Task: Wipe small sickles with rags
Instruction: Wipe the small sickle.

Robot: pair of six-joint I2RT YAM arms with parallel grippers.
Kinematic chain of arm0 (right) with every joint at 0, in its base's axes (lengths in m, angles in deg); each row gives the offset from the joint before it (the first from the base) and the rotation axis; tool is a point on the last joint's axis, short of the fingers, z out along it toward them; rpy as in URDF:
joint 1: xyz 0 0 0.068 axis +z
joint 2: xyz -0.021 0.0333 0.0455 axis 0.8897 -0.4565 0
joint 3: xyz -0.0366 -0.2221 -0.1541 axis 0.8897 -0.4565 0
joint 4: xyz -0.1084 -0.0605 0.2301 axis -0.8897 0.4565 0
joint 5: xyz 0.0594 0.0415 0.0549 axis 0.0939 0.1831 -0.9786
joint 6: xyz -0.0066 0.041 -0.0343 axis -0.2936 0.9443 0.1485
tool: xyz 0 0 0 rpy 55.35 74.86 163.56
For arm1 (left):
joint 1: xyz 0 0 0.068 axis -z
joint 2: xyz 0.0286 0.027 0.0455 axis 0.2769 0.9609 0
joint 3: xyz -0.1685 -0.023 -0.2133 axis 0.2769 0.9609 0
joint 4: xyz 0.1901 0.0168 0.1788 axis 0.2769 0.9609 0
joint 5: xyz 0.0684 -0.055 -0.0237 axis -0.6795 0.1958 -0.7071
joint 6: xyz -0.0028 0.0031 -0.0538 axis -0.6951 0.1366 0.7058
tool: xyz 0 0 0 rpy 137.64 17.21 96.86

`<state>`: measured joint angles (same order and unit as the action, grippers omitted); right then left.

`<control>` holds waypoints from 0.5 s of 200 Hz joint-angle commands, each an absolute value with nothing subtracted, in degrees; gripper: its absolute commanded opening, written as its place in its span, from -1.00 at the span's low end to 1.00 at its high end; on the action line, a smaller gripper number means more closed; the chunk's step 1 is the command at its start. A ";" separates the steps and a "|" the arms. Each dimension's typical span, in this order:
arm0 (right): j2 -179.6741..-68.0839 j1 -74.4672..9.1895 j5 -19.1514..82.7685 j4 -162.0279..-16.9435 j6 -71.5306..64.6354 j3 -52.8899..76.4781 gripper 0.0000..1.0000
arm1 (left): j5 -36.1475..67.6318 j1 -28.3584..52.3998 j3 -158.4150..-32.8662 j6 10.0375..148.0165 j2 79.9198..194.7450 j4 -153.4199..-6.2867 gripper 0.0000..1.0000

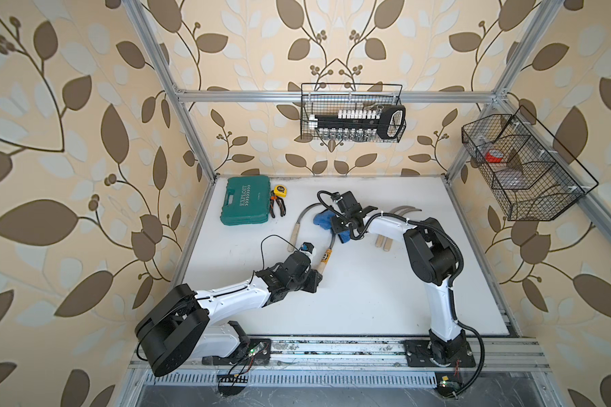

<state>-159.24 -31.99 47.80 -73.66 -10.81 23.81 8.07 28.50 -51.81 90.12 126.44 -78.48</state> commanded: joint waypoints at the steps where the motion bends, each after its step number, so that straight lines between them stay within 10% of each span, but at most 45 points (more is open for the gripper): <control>1: -159.29 -30.81 45.56 -73.07 -11.82 23.79 -1.00 | 10.13 28.83 -53.62 88.06 124.15 -80.12 -1.00; 100: -138.52 -20.61 48.14 -79.23 -8.41 2.19 -1.00 | 6.95 28.57 -54.30 90.08 126.08 -80.01 -1.00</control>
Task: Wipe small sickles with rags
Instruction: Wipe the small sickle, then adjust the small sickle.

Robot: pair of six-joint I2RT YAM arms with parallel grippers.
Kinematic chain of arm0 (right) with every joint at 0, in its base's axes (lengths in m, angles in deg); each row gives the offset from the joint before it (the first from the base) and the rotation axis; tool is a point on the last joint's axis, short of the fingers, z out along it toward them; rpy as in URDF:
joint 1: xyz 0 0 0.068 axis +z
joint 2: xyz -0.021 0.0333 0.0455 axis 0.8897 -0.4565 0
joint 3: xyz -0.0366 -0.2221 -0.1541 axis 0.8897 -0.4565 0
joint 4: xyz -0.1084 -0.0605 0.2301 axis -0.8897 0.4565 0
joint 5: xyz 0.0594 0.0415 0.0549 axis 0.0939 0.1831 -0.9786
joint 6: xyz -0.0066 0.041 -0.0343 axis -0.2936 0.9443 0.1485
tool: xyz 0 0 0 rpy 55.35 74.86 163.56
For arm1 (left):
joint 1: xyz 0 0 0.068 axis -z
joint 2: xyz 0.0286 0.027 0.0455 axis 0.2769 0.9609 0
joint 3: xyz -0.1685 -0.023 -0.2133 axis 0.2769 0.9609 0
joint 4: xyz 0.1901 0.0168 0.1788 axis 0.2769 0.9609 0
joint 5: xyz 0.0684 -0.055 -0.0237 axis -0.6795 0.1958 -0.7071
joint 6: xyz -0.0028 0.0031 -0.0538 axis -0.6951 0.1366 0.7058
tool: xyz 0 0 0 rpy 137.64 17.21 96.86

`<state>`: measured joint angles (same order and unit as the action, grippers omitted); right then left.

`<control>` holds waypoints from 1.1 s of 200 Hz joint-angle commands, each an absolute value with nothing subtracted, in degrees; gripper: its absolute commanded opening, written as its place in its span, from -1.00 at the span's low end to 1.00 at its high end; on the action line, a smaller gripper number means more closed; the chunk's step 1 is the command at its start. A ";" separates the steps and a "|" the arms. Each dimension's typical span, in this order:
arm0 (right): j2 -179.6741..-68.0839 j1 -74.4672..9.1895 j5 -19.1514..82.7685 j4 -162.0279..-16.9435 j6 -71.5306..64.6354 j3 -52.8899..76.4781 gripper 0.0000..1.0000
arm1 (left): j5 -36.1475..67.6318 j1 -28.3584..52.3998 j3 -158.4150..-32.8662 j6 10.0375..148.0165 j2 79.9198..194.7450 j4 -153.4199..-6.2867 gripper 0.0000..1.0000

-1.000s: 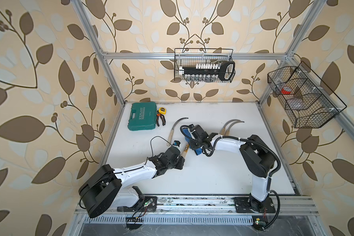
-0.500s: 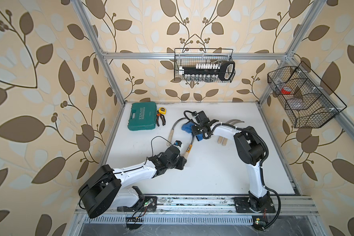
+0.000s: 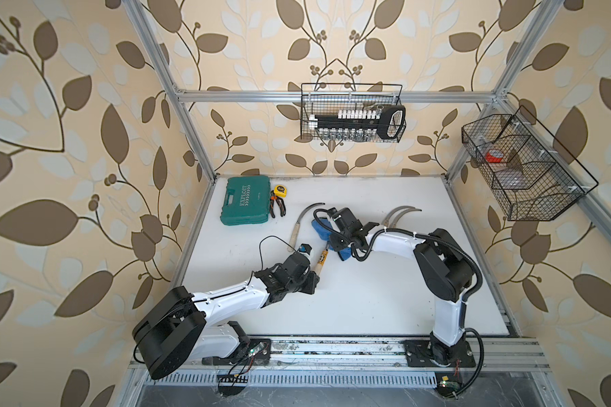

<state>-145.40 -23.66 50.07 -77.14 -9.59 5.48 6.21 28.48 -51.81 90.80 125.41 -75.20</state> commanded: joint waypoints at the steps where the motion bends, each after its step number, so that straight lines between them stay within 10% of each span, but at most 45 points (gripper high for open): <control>1: -138.22 -20.54 48.17 -79.23 -8.34 2.01 -1.00 | 6.99 28.57 -54.37 90.05 126.12 -80.04 -1.00; 123: -101.96 -26.62 57.05 -81.93 3.84 -22.56 -1.00 | 13.41 22.25 -57.55 91.22 122.67 -78.98 -1.00; 220: -109.44 -22.28 47.39 -97.07 10.28 -26.53 -1.00 | 21.34 22.11 -60.70 93.56 119.74 -82.34 -1.00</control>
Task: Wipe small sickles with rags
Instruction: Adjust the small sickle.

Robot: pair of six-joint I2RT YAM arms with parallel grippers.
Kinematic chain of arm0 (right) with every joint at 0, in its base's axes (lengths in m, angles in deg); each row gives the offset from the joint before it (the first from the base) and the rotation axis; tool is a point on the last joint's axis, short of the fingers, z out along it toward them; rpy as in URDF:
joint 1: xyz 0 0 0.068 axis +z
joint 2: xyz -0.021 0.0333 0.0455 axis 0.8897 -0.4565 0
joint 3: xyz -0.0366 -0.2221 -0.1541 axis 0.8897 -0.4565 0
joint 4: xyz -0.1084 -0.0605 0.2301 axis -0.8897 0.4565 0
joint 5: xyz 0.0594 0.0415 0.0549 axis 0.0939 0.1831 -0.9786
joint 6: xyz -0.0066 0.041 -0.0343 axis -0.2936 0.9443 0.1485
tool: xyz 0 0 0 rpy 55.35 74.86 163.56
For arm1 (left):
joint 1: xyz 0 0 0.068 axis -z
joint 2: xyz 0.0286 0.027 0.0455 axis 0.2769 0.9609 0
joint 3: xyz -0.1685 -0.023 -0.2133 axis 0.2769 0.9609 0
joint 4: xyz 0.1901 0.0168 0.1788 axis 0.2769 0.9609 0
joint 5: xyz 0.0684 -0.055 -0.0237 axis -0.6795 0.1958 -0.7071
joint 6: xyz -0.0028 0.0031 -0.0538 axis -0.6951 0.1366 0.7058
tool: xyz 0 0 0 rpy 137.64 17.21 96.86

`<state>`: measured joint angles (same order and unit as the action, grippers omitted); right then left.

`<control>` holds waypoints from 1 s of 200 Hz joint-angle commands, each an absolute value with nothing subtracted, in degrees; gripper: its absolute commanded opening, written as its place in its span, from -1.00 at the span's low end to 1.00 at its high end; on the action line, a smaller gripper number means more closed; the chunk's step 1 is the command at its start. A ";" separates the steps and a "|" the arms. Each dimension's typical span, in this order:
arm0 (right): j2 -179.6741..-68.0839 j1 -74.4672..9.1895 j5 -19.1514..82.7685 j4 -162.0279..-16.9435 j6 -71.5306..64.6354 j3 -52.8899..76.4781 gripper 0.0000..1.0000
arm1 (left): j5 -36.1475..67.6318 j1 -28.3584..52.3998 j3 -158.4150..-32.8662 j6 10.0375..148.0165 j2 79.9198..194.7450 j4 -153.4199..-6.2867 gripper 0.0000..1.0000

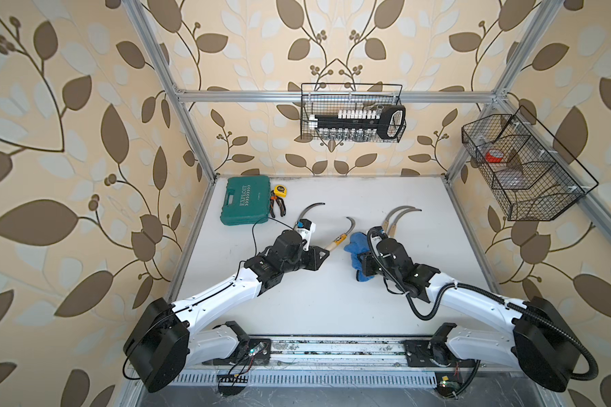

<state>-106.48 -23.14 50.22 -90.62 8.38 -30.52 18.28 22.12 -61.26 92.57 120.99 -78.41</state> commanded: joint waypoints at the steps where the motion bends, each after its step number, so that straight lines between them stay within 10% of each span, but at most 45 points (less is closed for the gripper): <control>1: -109.62 -22.26 47.36 -97.16 10.32 -26.36 -1.00 | 21.43 22.09 -60.60 93.55 119.69 -82.34 -1.00; 200: -118.68 -14.93 51.46 -92.58 5.88 -11.59 -1.00 | 20.55 21.99 -53.46 93.64 116.89 -90.54 -1.00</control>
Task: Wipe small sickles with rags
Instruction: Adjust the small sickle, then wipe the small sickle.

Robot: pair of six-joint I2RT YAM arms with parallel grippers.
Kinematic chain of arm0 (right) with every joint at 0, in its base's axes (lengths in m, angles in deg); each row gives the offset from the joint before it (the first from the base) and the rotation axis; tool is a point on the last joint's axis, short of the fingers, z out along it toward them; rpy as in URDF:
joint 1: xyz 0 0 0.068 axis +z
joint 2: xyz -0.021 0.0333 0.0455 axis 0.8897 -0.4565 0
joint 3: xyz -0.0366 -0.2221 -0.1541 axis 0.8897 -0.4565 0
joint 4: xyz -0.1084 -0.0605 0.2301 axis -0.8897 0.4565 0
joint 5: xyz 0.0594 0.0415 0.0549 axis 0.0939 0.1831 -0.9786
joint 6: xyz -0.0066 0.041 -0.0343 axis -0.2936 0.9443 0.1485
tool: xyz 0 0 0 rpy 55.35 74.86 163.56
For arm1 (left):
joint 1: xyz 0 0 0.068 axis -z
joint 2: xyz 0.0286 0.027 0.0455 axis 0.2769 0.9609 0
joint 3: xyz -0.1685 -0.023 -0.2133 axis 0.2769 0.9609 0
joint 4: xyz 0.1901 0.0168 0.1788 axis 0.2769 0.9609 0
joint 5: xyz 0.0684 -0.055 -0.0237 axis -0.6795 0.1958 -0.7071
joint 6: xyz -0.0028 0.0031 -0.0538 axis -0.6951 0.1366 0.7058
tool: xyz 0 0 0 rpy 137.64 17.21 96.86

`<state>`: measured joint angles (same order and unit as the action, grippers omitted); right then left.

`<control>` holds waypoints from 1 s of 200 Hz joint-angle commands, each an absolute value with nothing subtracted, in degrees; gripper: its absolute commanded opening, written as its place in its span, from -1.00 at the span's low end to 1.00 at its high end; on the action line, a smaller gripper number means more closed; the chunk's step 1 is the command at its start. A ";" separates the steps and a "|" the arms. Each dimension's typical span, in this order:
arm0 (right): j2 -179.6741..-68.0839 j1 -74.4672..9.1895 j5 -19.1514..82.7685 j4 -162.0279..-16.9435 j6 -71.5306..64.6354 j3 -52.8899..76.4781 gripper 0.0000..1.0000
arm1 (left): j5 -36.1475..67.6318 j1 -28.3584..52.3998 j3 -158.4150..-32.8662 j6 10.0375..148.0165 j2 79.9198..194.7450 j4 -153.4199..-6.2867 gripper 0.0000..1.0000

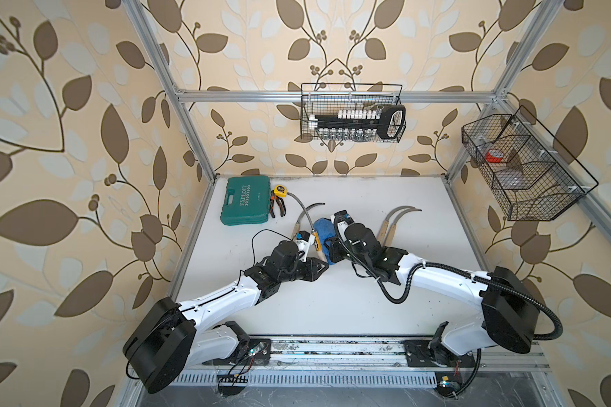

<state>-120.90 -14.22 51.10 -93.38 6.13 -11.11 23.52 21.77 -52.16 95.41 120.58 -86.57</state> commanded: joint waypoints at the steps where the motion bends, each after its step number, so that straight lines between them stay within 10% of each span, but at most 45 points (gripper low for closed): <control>1: -118.60 -15.02 51.46 -92.54 5.88 -11.69 -1.00 | 20.42 21.99 -53.51 93.59 116.78 -90.53 -1.00; 200: -111.25 -10.75 45.84 -95.88 3.53 -18.18 -1.00 | 21.20 21.89 -59.91 91.06 117.01 -89.46 -1.00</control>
